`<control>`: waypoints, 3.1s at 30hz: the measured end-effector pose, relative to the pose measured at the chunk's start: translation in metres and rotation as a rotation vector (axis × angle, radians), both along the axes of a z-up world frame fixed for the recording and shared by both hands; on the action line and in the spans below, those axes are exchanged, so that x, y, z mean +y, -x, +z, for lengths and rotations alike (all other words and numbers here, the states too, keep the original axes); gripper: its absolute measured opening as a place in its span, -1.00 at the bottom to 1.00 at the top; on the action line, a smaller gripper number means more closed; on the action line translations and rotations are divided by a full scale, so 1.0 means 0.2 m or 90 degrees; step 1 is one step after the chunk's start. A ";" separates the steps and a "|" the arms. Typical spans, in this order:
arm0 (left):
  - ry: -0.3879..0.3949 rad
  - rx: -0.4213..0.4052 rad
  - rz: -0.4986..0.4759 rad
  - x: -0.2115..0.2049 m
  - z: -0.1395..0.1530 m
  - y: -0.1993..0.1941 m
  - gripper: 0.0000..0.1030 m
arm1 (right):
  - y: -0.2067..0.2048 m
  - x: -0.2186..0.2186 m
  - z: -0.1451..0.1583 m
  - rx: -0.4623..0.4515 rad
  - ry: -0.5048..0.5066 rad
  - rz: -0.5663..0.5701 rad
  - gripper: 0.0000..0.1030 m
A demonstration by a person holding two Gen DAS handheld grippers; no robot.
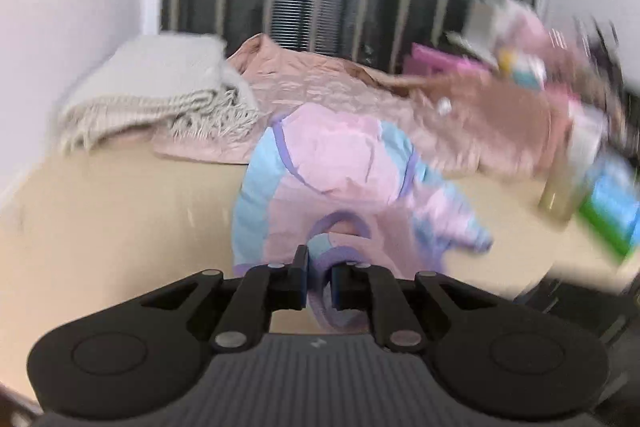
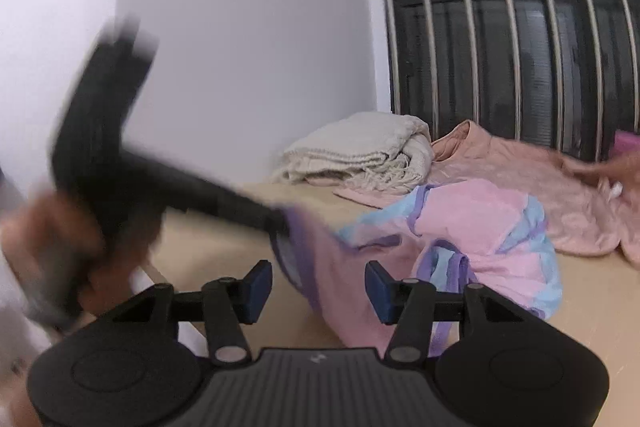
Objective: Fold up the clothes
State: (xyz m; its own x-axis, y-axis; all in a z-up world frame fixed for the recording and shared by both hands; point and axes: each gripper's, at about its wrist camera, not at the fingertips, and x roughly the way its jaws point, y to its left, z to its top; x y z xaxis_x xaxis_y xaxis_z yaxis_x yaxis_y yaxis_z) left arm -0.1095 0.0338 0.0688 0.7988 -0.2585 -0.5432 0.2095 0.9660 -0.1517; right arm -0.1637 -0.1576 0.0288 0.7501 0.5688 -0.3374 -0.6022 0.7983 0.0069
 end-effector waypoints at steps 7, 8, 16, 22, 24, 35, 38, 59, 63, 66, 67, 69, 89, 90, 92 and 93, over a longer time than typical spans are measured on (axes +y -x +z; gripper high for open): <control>0.061 -0.075 0.033 0.08 0.17 0.14 -0.84 | -0.13 0.15 -0.10 -0.020 0.078 -0.129 -0.84; 0.058 -0.073 0.037 0.09 0.17 0.16 -0.85 | -0.16 0.12 -0.09 -0.002 0.053 -0.131 -0.96; 0.077 -0.043 0.058 0.17 0.17 0.20 -0.86 | -0.23 -0.32 0.32 0.144 -0.153 -0.047 -0.96; 0.002 0.092 0.107 0.16 -0.17 -0.15 -0.82 | -0.71 -0.18 0.07 0.250 0.037 -0.152 -0.10; 0.033 0.101 0.107 0.21 -0.20 -0.13 -0.69 | -0.61 -0.19 0.05 0.196 0.056 -0.180 -0.13; -0.004 0.079 0.104 0.21 -0.22 -0.08 -0.70 | -0.30 0.06 0.03 0.043 0.157 -0.152 -0.34; 0.017 0.077 0.112 0.22 -0.22 -0.08 -0.85 | -0.39 0.07 -0.01 0.095 0.131 -0.122 -0.60; -0.016 0.024 0.132 0.22 -0.16 0.00 -0.87 | -0.20 0.12 -0.02 -0.036 0.272 -0.060 -0.49; -0.019 0.010 0.133 0.22 -0.14 0.02 -0.87 | -0.27 0.17 -0.11 -0.009 0.335 -0.040 -0.68; -0.016 0.004 0.132 0.22 -0.13 0.02 -0.87 | -0.32 0.12 -0.09 0.046 0.266 -0.053 -0.79; -0.017 0.003 0.132 0.22 -0.13 0.03 -0.87 | -0.34 0.09 -0.08 0.073 0.238 -0.059 -0.86; -0.019 0.001 0.130 0.22 -0.13 0.04 -0.87 | -0.33 0.02 -0.03 0.095 0.169 -0.067 -0.88; -0.154 0.013 0.035 0.14 -0.25 0.22 -0.31 | -0.08 -0.42 0.10 0.239 -0.124 -0.031 -0.90; -0.161 0.014 0.038 0.14 -0.25 0.21 -0.37 | -0.08 -0.41 0.11 0.234 -0.118 -0.029 -0.90; -0.158 0.014 0.039 0.14 -0.25 0.21 -0.70 | -0.10 -0.38 0.10 0.217 -0.092 -0.045 -0.89; -0.152 0.015 0.037 0.14 -0.25 0.20 -0.73 | -0.11 -0.36 0.10 0.208 -0.078 -0.055 -0.86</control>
